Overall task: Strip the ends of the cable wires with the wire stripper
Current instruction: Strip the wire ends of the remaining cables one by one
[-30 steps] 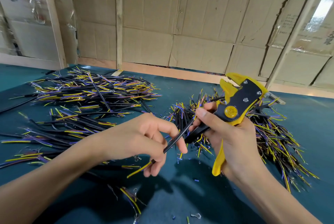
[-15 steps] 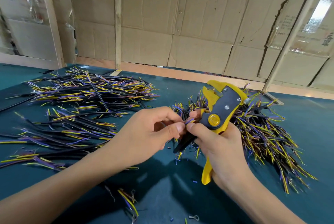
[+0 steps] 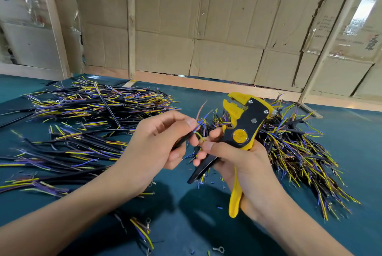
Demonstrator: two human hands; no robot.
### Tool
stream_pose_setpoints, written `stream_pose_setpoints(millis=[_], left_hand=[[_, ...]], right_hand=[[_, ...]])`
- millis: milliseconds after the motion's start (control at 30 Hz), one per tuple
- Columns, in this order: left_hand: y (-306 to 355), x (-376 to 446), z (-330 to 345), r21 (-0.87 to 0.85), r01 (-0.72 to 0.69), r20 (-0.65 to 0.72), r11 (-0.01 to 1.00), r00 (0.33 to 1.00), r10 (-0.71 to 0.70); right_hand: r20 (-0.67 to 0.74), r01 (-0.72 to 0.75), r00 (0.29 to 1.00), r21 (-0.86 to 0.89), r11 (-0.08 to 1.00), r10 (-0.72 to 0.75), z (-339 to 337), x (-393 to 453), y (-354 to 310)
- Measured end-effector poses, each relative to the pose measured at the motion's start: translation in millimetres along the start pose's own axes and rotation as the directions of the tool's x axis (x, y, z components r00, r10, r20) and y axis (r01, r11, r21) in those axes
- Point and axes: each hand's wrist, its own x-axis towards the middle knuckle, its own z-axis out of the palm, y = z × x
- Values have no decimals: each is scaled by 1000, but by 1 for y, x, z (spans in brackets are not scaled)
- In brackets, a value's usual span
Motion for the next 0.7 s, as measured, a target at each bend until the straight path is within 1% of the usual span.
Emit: stream_pose_setpoints(millis=[100, 167, 233, 267, 333, 400, 467, 567, 700], left_hand=[[-3, 1, 4, 58, 10, -79, 998, 997, -6], [-2, 2, 3, 90, 15, -104, 996, 995, -6], [0, 4, 1, 107, -11, -118, 994, 993, 24], [2, 5, -1, 124, -42, -130, 991, 990, 59], [6, 7, -8, 198, -137, -161, 971, 972, 170], [12, 8, -15, 297, -246, -154, 923, 941, 301], [16, 8, -19, 373, -322, -128, 870, 911, 392], [21, 6, -22, 407, -379, -110, 831, 883, 457], [22, 4, -24, 406, -407, -74, 818, 878, 474]], right_hand=[[-13, 36, 999, -103, 994, -38, 0, -1, 3], [-8, 40, 999, -150, 988, -41, 0, -2, 3], [17, 34, 999, -177, 984, -32, 0, -3, 0], [30, 19, 999, -174, 985, -14, 1, -4, -3], [59, -55, 996, -142, 988, 64, 2, -5, -8], [106, -155, 980, -124, 980, 168, 2, -6, -13], [168, -223, 955, -137, 965, 244, 3, -7, -16], [224, -267, 928, -159, 951, 298, 4, -8, -14], [260, -276, 915, -154, 949, 309, 4, -9, -13]])
